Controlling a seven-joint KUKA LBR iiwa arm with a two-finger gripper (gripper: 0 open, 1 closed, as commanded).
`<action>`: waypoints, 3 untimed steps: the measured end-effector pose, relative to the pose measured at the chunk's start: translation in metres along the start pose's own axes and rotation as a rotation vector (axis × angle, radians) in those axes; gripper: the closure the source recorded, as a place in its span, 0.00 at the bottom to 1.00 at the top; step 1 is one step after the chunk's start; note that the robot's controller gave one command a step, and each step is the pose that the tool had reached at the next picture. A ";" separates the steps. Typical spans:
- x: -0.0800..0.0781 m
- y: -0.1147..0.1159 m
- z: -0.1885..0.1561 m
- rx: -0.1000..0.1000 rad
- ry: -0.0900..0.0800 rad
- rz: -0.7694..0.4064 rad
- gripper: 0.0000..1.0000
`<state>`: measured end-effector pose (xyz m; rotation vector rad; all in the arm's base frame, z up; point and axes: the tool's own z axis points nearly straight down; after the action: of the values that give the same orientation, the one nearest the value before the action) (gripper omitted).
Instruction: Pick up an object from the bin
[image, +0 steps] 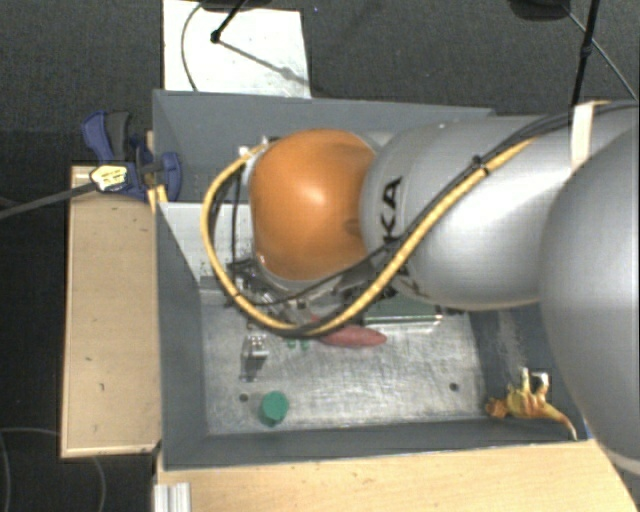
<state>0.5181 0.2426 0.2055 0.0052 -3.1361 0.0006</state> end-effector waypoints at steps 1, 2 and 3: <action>-0.002 -0.001 -0.004 -0.002 -0.008 0.005 0.00; -0.042 -0.028 0.035 -0.005 -0.014 -0.045 0.00; -0.054 -0.051 0.069 0.001 -0.007 0.034 0.00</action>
Offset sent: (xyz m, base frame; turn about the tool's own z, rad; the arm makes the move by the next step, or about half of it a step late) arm 0.0594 -0.0470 -0.0632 -0.0606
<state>0.5716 0.1921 0.1365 -0.0488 -3.1424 0.0019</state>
